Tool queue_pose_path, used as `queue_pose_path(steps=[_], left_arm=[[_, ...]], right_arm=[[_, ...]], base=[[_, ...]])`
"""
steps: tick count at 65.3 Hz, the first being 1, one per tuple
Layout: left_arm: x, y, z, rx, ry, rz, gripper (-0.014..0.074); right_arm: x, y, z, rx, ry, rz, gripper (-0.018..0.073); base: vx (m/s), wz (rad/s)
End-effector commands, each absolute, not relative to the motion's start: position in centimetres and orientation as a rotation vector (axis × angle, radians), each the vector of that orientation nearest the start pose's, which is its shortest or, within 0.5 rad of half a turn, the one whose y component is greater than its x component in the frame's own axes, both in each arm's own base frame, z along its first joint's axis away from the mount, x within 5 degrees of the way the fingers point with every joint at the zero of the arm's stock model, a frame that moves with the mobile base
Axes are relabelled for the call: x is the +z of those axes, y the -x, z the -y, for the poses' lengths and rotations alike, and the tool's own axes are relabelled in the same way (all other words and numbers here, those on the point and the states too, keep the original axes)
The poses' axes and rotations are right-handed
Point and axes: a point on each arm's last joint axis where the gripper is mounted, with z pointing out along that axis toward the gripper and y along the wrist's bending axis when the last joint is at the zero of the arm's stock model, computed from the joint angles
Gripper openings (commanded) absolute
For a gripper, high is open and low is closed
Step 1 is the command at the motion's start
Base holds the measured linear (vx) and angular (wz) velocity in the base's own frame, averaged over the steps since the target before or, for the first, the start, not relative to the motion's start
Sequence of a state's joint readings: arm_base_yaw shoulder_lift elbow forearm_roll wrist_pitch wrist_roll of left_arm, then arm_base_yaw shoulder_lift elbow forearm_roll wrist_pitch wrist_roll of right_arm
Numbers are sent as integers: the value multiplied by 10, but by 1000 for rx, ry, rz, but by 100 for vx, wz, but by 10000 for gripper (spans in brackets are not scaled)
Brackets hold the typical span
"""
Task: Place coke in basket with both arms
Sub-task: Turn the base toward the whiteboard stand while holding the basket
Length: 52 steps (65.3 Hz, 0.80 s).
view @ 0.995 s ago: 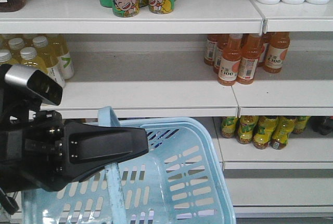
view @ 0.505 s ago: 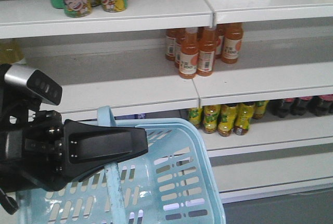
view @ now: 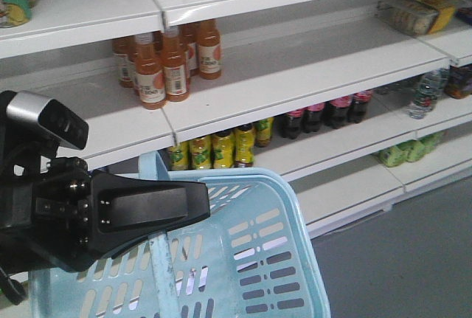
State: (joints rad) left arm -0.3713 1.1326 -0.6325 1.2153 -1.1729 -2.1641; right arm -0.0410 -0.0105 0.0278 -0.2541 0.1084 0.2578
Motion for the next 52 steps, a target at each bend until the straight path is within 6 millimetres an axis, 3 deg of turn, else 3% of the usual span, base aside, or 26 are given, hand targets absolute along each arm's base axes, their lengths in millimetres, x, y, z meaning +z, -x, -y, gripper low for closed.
queue_pose_path(steps=[1,52], left_arm=[[354,-142,142,-2180,-404,-1585,-7],[354,-142,142,-2181,-405,-1584,-7]], right_arm=[[199,-56,4,-51,-41,-1536,-5],[199,-56,4,-51,-41,-1536,-5]], base=[[-6,-60],[-8,-60]])
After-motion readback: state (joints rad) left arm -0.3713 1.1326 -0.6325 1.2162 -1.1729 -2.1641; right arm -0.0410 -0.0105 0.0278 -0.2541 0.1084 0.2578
